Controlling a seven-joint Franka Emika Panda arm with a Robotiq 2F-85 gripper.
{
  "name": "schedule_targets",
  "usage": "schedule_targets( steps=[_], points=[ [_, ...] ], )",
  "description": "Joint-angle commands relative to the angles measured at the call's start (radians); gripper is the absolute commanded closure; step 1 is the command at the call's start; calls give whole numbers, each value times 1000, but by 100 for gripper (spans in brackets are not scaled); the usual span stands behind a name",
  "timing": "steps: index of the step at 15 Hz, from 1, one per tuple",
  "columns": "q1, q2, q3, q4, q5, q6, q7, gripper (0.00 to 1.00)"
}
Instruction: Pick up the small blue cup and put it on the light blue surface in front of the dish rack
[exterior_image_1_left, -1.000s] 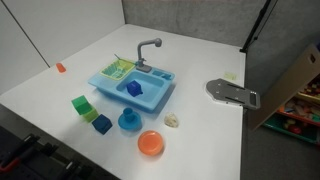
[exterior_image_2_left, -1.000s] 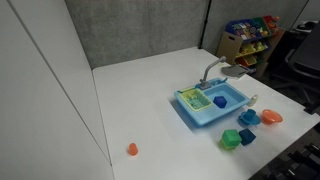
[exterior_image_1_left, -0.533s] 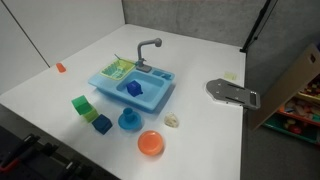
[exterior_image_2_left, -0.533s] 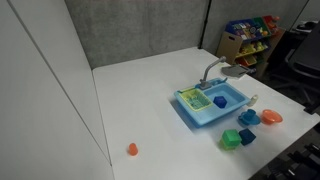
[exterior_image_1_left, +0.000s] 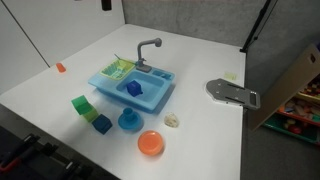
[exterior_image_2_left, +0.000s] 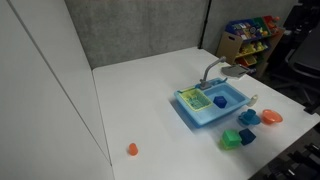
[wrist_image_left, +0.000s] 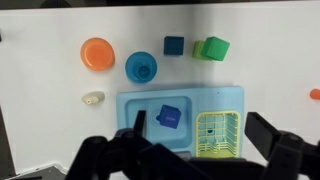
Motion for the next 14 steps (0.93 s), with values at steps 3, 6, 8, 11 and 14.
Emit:
schedule_targets(
  steps=[3,6,8,11,14],
  points=[
    [-11,114,20,99,23,-26,30,0],
    [-13,97,25,65,13,1,15,0],
    [-15,89,24,74,16,-14,0,0],
    [-15,99,25,57,1,10,9,0],
    [-22,122,20,19,3,57,19,0]
  ],
)
